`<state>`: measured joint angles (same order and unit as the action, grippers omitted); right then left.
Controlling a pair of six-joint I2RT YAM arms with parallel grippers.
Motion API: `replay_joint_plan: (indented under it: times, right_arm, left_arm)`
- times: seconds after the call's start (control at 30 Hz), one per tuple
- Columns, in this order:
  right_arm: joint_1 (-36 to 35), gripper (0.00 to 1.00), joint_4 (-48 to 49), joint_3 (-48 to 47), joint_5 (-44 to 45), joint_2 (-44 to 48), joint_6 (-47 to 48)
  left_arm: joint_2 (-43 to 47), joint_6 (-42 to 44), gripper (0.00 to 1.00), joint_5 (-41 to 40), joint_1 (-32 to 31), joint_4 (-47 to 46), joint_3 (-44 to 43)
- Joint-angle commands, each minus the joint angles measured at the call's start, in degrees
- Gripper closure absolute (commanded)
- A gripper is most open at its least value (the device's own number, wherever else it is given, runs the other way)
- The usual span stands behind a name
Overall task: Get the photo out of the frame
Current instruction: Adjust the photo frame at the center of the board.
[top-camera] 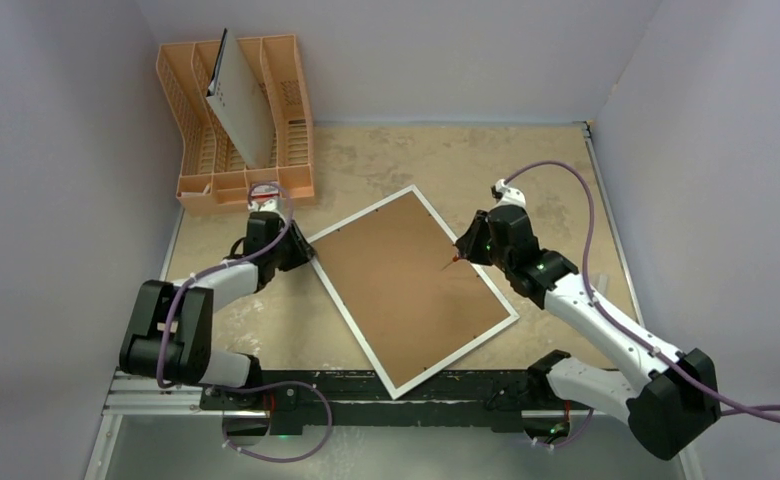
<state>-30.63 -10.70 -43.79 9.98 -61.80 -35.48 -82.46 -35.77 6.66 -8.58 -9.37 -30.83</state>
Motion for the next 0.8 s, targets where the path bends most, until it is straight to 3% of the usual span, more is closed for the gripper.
replay_joint_plan:
  times: [0.0,0.13,0.23,0.43,0.77]
  right_arm:
    - [0.0,1.00,-2.5,1.4,2.2,3.8,-2.3]
    - [0.1,1.00,-3.7,1.1,3.1,4.4,-1.6]
    - [0.1,1.00,-3.4,1.0,3.0,4.6,-1.6]
    - [0.1,1.00,-2.5,1.5,2.1,5.0,-2.4]
    - [0.1,1.00,-3.6,2.3,0.1,7.4,-2.5]
  left_arm:
    - [5.5,6.8,0.61,2.5,-0.6,8.5,-1.1]
    - [8.1,14.8,0.56,7.2,-0.6,11.9,-6.3]
    - [6.5,20.5,0.55,14.1,-1.2,8.6,-11.0]
    - [-7.8,38.2,0.55,12.5,-11.2,19.2,-31.3]
    - [-29.2,47.0,0.54,16.4,-11.8,29.4,-52.0]
